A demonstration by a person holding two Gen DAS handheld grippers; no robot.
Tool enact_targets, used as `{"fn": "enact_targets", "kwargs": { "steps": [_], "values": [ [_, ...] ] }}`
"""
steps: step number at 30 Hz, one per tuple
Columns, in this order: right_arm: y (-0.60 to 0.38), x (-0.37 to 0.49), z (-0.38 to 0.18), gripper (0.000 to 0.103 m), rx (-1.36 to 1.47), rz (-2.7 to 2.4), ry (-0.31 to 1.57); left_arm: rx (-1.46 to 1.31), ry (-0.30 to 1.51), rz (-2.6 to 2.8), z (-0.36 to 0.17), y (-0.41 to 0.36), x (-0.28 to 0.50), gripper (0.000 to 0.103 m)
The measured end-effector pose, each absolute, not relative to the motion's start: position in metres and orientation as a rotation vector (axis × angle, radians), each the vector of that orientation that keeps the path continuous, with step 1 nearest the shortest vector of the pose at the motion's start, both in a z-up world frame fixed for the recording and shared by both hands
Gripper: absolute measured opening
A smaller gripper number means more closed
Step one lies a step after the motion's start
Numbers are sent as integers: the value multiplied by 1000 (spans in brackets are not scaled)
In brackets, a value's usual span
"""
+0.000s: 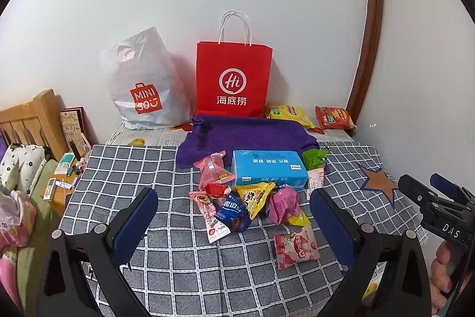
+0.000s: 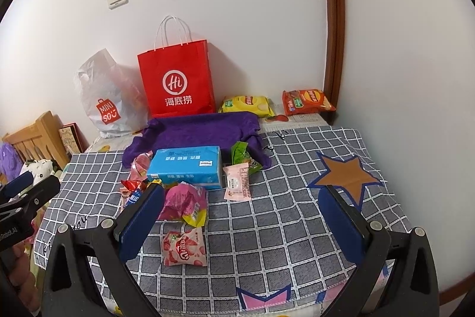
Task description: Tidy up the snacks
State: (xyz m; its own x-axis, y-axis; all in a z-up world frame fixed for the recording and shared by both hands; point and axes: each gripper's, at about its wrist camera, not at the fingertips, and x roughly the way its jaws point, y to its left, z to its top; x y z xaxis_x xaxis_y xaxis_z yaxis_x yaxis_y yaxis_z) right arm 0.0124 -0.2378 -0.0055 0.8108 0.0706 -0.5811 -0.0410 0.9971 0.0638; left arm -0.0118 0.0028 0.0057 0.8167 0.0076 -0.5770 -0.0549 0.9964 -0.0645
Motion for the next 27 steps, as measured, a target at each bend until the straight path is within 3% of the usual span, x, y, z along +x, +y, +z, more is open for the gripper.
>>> {"fn": "enact_targets", "kwargs": {
  "steps": [27],
  "values": [
    [-233, 42, -21, 102, 23, 75, 628, -55, 614, 36, -11, 7, 24, 102]
  ]
}}
